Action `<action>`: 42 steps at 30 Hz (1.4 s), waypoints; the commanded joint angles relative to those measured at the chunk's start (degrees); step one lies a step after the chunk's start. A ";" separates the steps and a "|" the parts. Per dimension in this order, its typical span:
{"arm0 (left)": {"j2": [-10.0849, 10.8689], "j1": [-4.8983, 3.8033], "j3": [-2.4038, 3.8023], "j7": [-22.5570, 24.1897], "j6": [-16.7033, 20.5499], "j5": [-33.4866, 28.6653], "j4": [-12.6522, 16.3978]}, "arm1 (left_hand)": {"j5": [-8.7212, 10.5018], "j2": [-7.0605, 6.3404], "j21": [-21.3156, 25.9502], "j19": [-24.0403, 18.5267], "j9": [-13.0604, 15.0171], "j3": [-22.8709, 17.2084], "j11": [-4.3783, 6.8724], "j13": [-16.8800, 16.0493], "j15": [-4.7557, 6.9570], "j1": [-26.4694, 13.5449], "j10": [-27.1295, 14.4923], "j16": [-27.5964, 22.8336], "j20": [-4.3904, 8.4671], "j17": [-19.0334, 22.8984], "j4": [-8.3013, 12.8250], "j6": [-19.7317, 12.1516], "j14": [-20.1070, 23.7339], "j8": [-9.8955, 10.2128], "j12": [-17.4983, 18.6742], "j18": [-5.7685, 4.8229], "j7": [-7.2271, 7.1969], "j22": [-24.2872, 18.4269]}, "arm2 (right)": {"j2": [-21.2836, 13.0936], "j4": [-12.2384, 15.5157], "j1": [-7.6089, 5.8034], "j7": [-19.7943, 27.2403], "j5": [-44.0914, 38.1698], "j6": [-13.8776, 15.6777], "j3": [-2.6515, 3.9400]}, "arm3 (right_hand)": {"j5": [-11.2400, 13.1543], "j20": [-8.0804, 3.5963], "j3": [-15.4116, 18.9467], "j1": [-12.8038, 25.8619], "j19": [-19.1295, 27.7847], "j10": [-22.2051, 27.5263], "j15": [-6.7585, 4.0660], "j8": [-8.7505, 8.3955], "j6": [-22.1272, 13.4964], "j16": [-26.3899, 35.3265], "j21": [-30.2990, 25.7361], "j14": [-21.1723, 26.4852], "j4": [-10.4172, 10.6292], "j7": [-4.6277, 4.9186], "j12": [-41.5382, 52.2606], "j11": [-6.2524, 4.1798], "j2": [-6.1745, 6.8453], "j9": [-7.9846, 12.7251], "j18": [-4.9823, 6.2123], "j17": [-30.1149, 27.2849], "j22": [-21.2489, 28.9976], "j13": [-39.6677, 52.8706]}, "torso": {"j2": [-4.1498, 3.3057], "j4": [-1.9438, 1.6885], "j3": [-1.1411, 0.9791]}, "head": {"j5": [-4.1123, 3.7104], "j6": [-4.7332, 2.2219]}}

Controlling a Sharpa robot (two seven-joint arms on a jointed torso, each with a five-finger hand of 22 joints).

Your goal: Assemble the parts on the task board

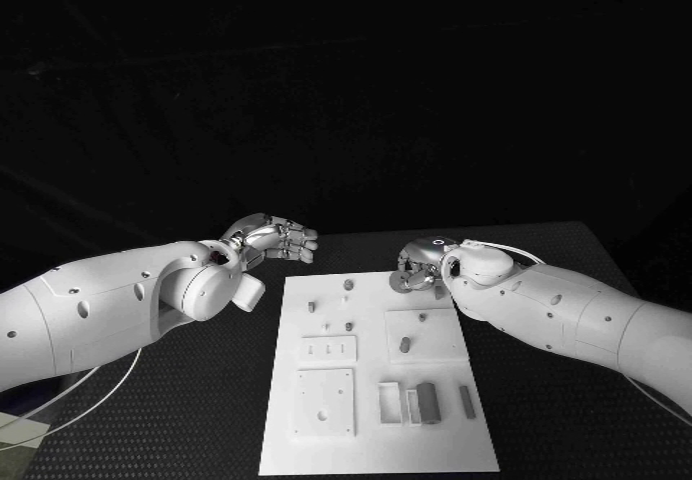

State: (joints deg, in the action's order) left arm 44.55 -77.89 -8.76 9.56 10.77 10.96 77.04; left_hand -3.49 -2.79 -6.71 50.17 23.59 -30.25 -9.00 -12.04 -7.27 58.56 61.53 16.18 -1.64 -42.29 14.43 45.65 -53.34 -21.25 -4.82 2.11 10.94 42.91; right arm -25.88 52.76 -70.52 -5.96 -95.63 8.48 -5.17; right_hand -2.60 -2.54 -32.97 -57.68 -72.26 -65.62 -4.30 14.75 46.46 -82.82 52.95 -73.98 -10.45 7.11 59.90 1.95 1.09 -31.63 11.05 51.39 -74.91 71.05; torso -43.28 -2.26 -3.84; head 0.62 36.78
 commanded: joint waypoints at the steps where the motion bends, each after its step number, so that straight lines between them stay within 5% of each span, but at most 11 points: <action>1: -0.07 -0.08 0.05 0.56 -0.72 0.11 0.19 | 0.35 0.06 0.40 -0.22 0.09 0.01 -0.05 -0.06 -0.35 -0.42 0.16 -0.34 -0.21 -0.10 -0.28 -0.09 -0.13 0.31 0.40 -0.60 0.26 0.08 | -0.02 -0.33 1.03 -0.06 0.08 -6.56 -0.63 | -0.18 -0.01 0.38 0.72 0.55 0.29 0.01 -0.14 1.39 0.25 0.30 0.56 0.21 1.40 -0.14 0.04 -0.59 0.16 3.95 -0.08 -1.15 -0.13 | -0.04 0.04 0.03 | -0.06 0.03; 15: 0.11 -0.08 0.05 0.16 -1.28 0.18 0.39 | 0.34 -0.03 0.46 -0.24 0.12 -0.02 -0.05 -0.10 -0.33 -0.33 0.14 -0.42 -0.19 -0.16 -0.25 -0.09 -0.13 0.34 0.48 -0.57 0.24 0.09 | 0.23 -0.67 1.03 0.37 0.16 -6.73 -1.06 | -0.18 0.04 0.11 1.17 0.80 0.37 0.00 -0.29 1.48 0.29 0.33 0.67 -0.09 1.36 -0.09 0.01 -0.91 0.32 3.95 -0.13 -1.15 -0.31 | -0.05 -0.03 0.05 | -0.15 0.12; 24: 0.28 -0.08 0.05 0.03 -0.95 0.26 0.48 | 0.34 -0.03 0.47 -0.24 0.13 -0.03 -0.05 -0.11 -0.33 -0.28 0.15 -0.44 -0.19 -0.17 -0.23 -0.08 -0.13 0.35 0.49 -0.57 0.24 0.10 | -0.40 1.47 1.09 -1.67 -5.89 2.77 -1.12 | -0.17 -0.02 -0.24 0.64 0.52 -0.12 -0.48 0.68 3.72 0.15 0.72 0.45 -2.03 0.81 0.23 -0.50 -0.23 -0.03 3.95 -0.17 -1.13 -0.62 | -0.03 0.00 -0.01 | -0.14 0.00; 33: 0.36 -0.08 0.05 0.07 -0.63 0.31 0.45 | 0.34 0.06 0.49 -0.23 0.16 -0.07 -0.05 -0.14 -0.33 -0.23 0.16 -0.47 -0.19 -0.21 -0.24 -0.07 -0.14 0.35 0.52 -0.56 0.24 0.12 | -2.06 5.28 1.09 -3.39 -9.45 7.88 -0.99 | -0.17 -0.10 -0.31 0.66 0.14 -0.47 -0.78 0.98 4.65 0.12 0.84 0.30 -2.90 0.48 0.27 -0.82 1.57 -0.13 3.95 -0.23 -1.02 -0.95 | 0.00 -0.06 0.03 | -0.18 0.07; 42: 0.55 -0.08 0.05 0.09 -0.36 0.34 0.69 | 0.34 0.03 0.51 -0.24 0.17 -0.09 -0.05 -0.16 -0.33 -0.13 0.17 -0.51 -0.19 -0.24 -0.17 -0.06 -0.15 0.37 0.54 -0.56 0.23 0.13 | -3.46 8.45 0.81 -5.23 -10.75 11.23 0.08 | -0.17 -0.16 -0.50 0.58 -0.15 -0.65 -0.92 1.08 5.09 0.17 0.83 0.26 -3.15 0.34 0.20 -0.96 2.76 -0.18 3.95 -0.29 -0.92 -1.19 | 0.01 0.05 0.07 | -0.27 -0.41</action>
State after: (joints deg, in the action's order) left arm 45.12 -77.90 -8.76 9.27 10.51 11.08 77.55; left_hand -3.49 -2.79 -6.48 50.17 23.68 -30.25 -9.00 -12.12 -7.27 58.56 61.53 15.97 -1.64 -42.48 14.43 45.64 -53.34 -21.25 -4.59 2.11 10.94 42.95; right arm -29.33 60.74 -69.63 -9.54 -104.01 17.08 -5.15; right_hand -2.39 -2.74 -33.46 -57.09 -72.08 -66.26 -4.91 15.69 50.00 -82.84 53.49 -73.80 -13.30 6.00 59.90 1.31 3.42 -31.95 11.05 51.19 -74.91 69.89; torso -43.26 -2.22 -3.81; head 0.38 36.49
